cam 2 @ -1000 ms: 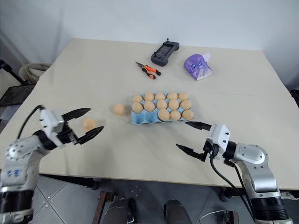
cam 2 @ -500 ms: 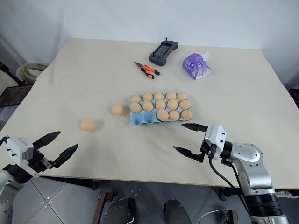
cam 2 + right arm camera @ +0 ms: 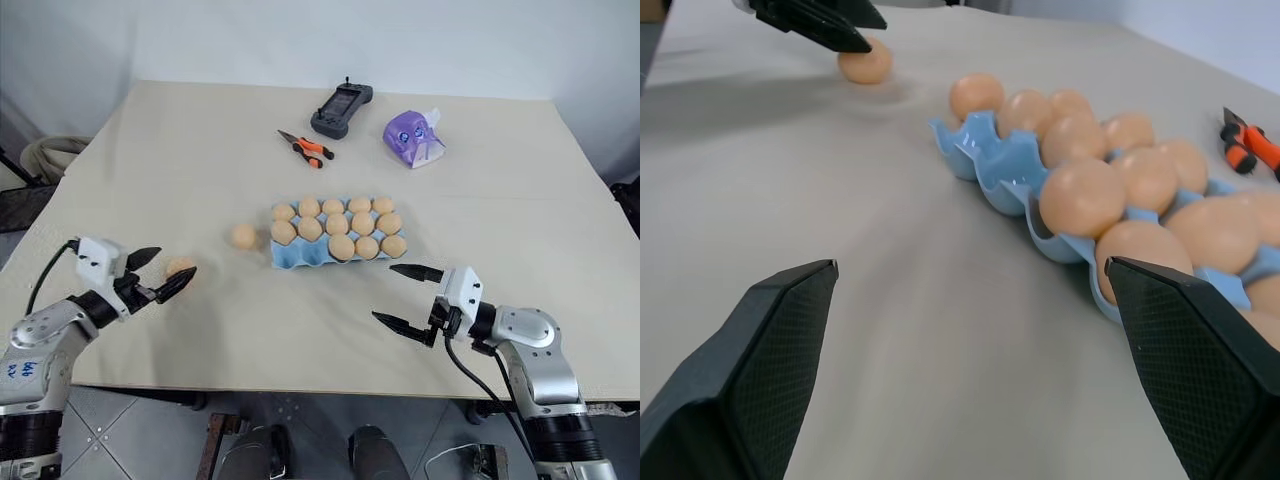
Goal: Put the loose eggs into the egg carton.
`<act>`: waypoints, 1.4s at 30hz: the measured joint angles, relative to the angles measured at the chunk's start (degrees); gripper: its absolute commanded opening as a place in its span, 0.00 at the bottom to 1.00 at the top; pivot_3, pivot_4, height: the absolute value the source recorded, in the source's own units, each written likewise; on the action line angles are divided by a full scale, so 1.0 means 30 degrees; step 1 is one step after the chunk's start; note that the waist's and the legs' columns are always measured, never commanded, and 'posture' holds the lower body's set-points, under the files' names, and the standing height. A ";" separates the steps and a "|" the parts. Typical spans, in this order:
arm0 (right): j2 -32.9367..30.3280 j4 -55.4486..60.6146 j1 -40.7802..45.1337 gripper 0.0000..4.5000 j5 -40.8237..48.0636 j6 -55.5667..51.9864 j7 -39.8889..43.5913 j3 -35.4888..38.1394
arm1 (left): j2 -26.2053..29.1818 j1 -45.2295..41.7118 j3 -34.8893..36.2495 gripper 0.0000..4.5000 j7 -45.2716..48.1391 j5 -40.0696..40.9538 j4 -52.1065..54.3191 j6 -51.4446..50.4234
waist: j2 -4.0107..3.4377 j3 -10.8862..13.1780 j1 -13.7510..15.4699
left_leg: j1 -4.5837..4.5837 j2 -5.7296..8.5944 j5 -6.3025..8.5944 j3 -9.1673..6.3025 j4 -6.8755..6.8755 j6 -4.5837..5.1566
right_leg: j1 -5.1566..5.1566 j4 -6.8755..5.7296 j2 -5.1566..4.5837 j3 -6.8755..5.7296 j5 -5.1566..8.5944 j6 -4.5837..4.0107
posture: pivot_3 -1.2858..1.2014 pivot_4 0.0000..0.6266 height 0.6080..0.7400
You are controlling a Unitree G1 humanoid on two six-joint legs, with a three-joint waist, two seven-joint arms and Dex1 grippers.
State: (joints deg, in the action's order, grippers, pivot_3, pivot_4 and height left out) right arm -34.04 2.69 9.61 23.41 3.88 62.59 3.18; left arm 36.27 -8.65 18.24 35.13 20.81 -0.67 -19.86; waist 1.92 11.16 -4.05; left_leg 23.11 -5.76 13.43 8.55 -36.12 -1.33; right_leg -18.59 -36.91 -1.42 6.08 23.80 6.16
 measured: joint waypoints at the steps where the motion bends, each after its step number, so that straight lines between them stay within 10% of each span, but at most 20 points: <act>1: 0.0000 0.0024 -0.0036 1.00 -0.0017 0.0002 -0.0101 0.0000 | -0.0028 0.0001 -0.0139 0.99 -0.0041 -0.0082 -0.0132 -0.0086 | 0.0000 0.0000 -0.0012 | 0.0000 -0.0002 -0.0003 -0.0007 -0.0001 -0.0005 | 0.0001 -0.0003 0.0005 -0.0004 0.0001 -0.0002 | 0.52 0.24 1.00; 14: 0.0013 0.0490 -0.0583 1.00 -0.0221 0.0358 -0.0718 -0.0002 | -0.0065 -0.0704 -0.0404 0.32 -0.0214 -0.0501 -0.0964 0.0170 | 0.0001 0.0000 0.0081 | -0.0004 0.0018 -0.0016 -0.0018 -0.0020 0.0005 | 0.0010 -0.0046 -0.0011 -0.0014 -0.0003 0.0006 | 0.52 0.24 1.00; 25: -0.0001 0.0452 -0.0558 1.00 -0.0626 0.0440 -0.1171 0.0239 | -0.1701 -0.7952 -0.4436 0.32 0.3607 0.0308 -0.1062 -0.0055 | 0.0002 0.0001 0.0701 | 0.0013 0.0176 -0.0048 -0.0012 -0.0056 0.0034 | 0.0036 -0.0054 0.0019 -0.0065 -0.0018 0.0037 | 0.52 0.24 1.00; 38: -0.0017 0.3627 -0.3716 1.00 -0.0850 -0.0144 -0.3756 0.1599 | -0.5022 -1.2536 -0.9115 0.32 0.7380 -0.2535 -0.9390 0.2649 | -0.0004 0.0002 0.0532 | 0.0026 0.0076 -0.0045 0.0008 -0.0081 0.0015 | -0.0021 -0.0061 0.0149 0.0054 0.0005 0.0051 | 0.52 0.24 1.00; 42: -0.0017 0.4368 -0.4359 1.00 -0.0845 -0.0524 -0.4294 0.1704 | -0.5325 -1.2753 -0.9112 0.58 0.7831 -0.2639 -1.0322 0.3262 | -0.0003 0.0002 0.0519 | 0.0024 0.0064 -0.0043 0.0005 -0.0130 0.0013 | -0.0014 -0.0104 0.0152 0.0061 0.0005 0.0051 | 0.52 0.24 1.00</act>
State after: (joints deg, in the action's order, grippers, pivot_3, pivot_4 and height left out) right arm -34.09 15.79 -3.47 20.87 2.31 49.71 8.29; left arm 20.30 -46.91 -9.10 58.62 12.90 -31.64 -10.07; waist 1.91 11.17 -2.49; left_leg 23.18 -5.57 13.31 8.56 -36.51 -1.29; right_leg -18.63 -37.22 -0.97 6.27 23.82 6.31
